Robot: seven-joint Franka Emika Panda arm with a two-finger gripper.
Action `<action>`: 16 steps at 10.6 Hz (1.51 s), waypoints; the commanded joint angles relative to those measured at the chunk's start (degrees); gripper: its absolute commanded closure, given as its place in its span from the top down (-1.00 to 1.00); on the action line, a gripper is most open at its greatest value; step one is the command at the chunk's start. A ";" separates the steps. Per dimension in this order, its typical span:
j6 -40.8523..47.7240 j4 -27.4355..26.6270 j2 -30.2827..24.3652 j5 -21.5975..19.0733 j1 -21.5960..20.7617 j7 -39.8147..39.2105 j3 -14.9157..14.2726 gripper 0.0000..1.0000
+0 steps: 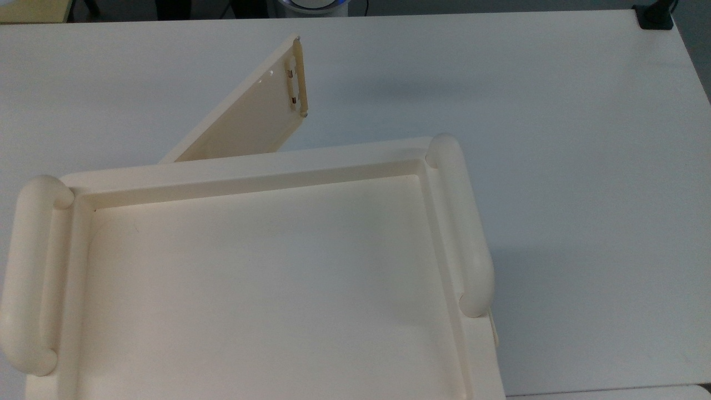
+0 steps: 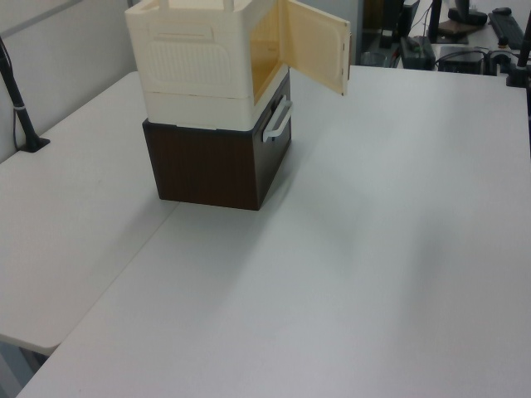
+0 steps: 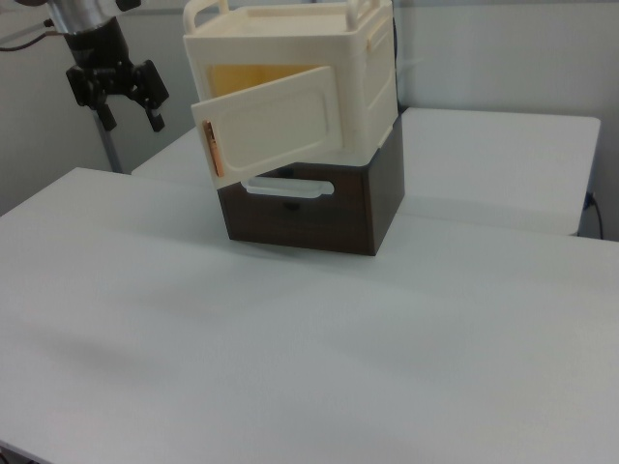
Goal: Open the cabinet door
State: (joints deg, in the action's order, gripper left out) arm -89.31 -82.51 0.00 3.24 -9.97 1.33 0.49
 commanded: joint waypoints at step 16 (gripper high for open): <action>-14.50 -0.01 6.41 0.54 5.48 1.13 -5.32 1.00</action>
State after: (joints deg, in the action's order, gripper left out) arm -106.58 -80.51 6.68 2.94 -3.54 3.55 -4.91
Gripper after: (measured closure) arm 0.000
